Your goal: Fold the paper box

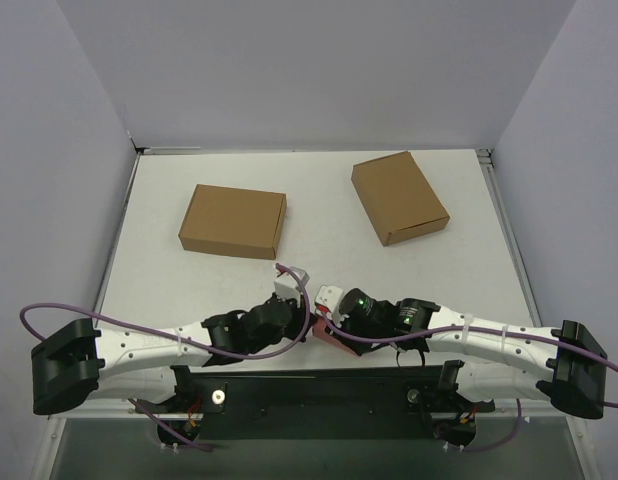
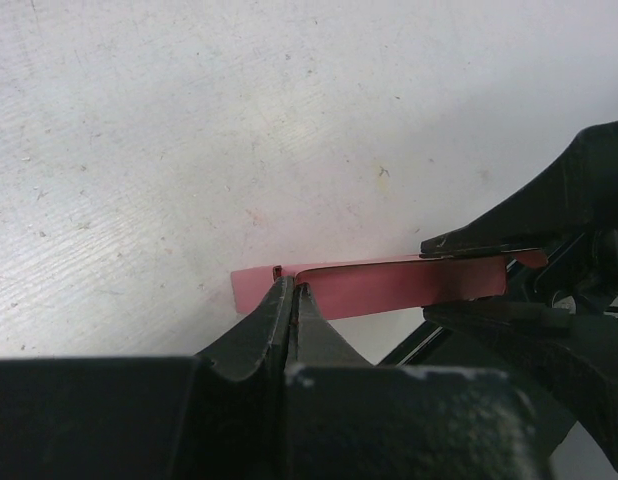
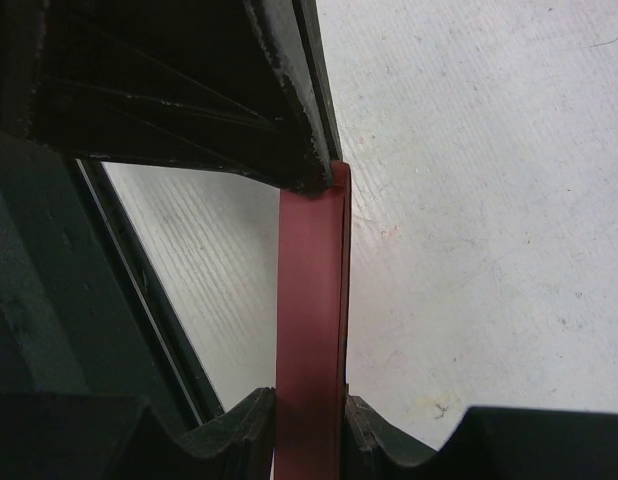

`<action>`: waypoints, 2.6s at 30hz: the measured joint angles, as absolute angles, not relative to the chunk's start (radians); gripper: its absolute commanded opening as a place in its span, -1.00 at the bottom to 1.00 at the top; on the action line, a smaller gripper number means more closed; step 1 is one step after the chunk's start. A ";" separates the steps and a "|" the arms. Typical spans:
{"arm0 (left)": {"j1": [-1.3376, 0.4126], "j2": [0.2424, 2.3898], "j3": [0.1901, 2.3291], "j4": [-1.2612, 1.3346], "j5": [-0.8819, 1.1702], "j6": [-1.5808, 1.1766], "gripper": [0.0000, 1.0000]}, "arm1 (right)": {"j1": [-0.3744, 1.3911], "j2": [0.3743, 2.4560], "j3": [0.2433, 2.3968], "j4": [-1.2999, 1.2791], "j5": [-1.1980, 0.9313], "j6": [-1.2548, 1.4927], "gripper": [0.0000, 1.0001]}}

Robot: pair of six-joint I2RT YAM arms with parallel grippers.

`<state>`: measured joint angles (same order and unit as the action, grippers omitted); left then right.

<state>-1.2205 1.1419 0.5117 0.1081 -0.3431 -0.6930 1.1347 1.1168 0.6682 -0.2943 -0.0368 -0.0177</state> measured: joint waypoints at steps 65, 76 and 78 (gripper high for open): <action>-1.385 1.273 0.576 0.112 -0.571 -0.625 -1.00 | 1.133 0.801 0.694 -0.491 0.212 0.455 0.11; -1.386 1.308 0.612 0.090 -0.580 -0.643 -1.00 | 1.183 0.731 0.730 -0.757 0.257 0.679 -0.09; -1.386 1.312 0.616 0.088 -0.580 -0.644 -1.00 | 1.229 0.746 0.730 -0.772 0.271 0.706 -0.12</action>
